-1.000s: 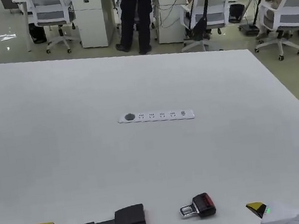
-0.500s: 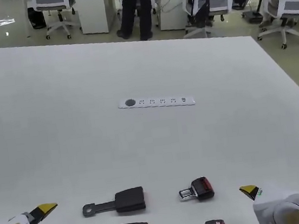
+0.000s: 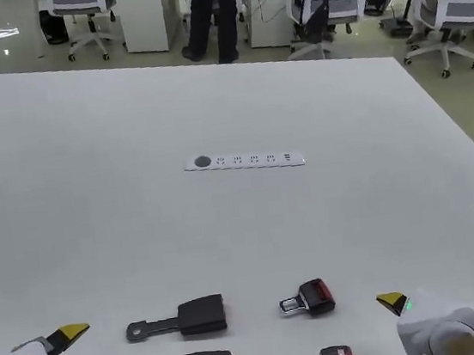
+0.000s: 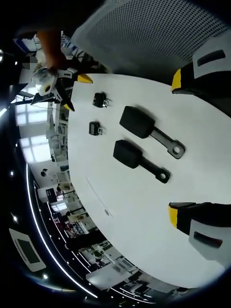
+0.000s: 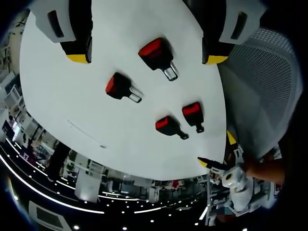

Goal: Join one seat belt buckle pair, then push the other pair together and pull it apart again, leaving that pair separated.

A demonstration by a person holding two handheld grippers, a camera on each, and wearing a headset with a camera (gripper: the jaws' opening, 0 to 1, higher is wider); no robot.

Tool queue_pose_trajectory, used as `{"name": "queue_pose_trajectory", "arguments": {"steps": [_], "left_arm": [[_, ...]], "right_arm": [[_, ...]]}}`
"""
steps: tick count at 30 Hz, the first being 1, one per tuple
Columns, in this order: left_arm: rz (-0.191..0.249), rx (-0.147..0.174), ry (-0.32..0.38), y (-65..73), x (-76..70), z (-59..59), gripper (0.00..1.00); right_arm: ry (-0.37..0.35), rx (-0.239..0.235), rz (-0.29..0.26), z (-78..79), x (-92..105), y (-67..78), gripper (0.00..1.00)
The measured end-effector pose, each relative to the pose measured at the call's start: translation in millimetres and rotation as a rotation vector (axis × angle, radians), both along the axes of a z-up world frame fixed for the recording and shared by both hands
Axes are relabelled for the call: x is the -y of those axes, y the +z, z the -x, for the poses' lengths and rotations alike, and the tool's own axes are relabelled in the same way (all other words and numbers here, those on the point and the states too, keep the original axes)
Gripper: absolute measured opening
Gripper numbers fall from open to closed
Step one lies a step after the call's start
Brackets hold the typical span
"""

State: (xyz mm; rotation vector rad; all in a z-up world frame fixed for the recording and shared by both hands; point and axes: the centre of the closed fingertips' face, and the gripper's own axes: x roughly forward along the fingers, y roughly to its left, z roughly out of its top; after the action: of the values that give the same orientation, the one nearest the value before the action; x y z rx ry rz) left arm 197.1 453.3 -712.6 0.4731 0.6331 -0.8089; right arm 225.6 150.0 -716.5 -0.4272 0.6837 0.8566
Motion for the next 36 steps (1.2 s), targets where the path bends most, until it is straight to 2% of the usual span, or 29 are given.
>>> {"name": "queue_pose_trajectory", "arguments": {"steps": [16,19,24,30,36], "left_arm": [[-0.020,-0.004,-0.017,-1.7,2.1,4.1,0.93],[-0.033,-0.005,-0.018,-2.4,0.6,3.6,0.92],[-0.022,-0.006,-0.017,-1.2,0.0,3.3,0.88],[-0.025,0.003,-0.007,1.1,-2.5,1.1,0.88],[-0.031,-0.014,-0.008,-1.7,-3.4,3.5,0.86]], "right_arm": [[-0.033,-0.005,0.004,3.1,6.5,3.5,0.93],[-0.025,-0.003,0.006,4.4,5.8,3.7,0.93],[-0.016,-0.003,0.004,6.4,4.4,2.9,0.93],[0.007,-0.011,0.036,9.1,7.4,-0.5,0.86],[0.017,-0.007,0.030,7.6,6.0,-0.3,0.86]]}}
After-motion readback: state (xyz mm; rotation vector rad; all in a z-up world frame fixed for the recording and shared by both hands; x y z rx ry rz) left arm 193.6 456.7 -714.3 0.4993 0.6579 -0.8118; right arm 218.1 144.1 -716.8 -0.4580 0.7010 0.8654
